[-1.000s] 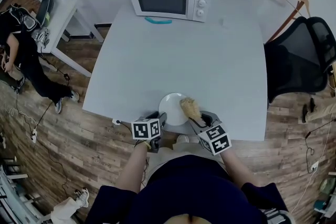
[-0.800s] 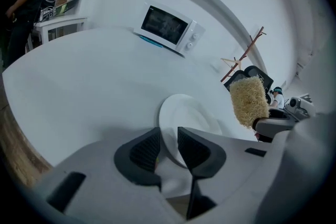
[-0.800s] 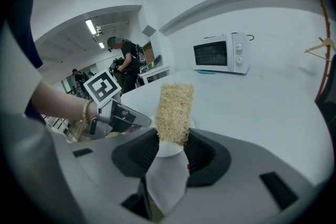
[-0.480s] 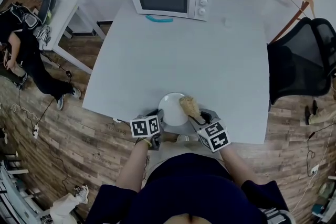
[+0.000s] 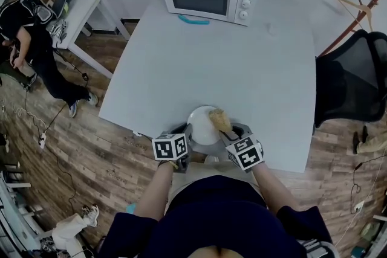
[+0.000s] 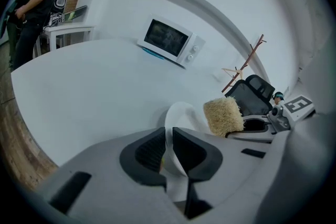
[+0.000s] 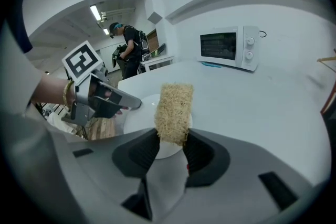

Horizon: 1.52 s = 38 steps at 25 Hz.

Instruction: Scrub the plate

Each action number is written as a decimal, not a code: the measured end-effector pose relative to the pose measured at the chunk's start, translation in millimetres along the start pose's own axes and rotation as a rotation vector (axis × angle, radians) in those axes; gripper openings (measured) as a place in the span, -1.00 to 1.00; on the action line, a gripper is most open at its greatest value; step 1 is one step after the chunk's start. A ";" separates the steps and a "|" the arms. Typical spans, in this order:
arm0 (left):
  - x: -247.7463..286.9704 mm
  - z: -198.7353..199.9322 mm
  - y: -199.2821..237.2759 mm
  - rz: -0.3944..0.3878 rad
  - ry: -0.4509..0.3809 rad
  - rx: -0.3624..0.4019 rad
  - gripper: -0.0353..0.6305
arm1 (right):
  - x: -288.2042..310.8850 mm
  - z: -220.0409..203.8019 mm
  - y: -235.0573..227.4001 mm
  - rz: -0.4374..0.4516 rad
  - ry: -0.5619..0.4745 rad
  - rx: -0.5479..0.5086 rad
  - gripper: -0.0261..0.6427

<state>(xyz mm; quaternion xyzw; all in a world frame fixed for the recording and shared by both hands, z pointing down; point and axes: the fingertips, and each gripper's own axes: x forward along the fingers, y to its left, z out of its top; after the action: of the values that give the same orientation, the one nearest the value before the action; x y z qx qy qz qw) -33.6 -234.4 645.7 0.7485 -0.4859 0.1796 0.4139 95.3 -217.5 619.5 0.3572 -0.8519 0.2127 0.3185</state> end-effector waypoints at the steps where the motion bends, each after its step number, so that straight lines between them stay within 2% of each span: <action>1: -0.6 0.8 -1.1 0.000 -0.002 0.004 -0.73 | 2.4 -1.8 -1.1 -0.002 0.015 -0.003 -0.48; 9: -2.0 6.9 -7.0 -0.007 -0.006 0.043 -0.74 | 16.0 -12.1 -10.2 -0.017 0.081 -0.027 -0.49; 15: 1.0 9.7 -6.4 -0.009 -0.006 0.050 -0.74 | 26.7 1.7 -3.0 0.013 0.080 -0.036 -0.49; 23: 2.2 11.2 -5.3 0.003 -0.003 0.058 -0.74 | 34.1 21.5 26.1 0.106 0.077 -0.162 -0.49; 32: 9.0 18.0 -0.7 0.014 -0.011 0.051 -0.74 | 23.5 -6.9 44.9 0.182 0.155 -0.196 -0.50; 38: 9.3 20.7 0.3 0.009 -0.010 0.064 -0.74 | 13.5 -21.3 37.1 0.175 0.195 -0.212 -0.50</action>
<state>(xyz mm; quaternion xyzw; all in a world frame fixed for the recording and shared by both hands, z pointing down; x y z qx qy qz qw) -32.3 -256.3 639.8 0.7600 -0.4854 0.1934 0.3865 68.6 -187.1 639.0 0.2238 -0.8625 0.1822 0.4157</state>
